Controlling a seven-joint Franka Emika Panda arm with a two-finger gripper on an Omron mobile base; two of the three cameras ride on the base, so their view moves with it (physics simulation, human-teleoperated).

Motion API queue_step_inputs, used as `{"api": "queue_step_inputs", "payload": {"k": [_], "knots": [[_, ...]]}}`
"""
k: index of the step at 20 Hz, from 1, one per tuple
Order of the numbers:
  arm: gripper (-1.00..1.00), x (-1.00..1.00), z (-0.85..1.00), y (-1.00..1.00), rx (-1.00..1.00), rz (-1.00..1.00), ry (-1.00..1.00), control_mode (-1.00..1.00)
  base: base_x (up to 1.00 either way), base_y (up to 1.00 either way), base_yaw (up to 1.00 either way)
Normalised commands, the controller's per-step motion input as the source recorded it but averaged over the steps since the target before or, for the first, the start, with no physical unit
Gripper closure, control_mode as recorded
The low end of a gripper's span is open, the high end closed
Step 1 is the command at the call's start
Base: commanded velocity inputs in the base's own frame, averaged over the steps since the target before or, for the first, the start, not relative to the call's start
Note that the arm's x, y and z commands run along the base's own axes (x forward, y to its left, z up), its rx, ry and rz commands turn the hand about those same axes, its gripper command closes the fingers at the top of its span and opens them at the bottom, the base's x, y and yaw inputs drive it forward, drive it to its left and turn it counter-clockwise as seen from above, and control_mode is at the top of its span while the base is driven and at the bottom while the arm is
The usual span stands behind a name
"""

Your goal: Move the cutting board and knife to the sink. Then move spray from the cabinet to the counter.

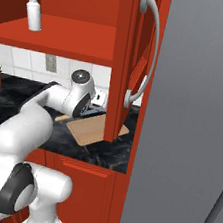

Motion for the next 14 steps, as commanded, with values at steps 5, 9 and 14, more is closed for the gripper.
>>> {"api": "queue_step_inputs", "payload": {"k": [5, 9, 14], "knots": [[-1.00, 0.56, -0.15, -0.11, 0.01, 0.00, 0.08, -1.00, 0.00, 0.00, 0.00], [-1.00, 0.38, -0.22, -0.02, 0.00, 0.00, 0.10, -1.00, 0.00, 0.00, 0.00], [-1.00, 0.29, -0.25, -0.01, 0.00, 0.00, 0.02, -1.00, 0.00, 0.00, 0.00]]}}
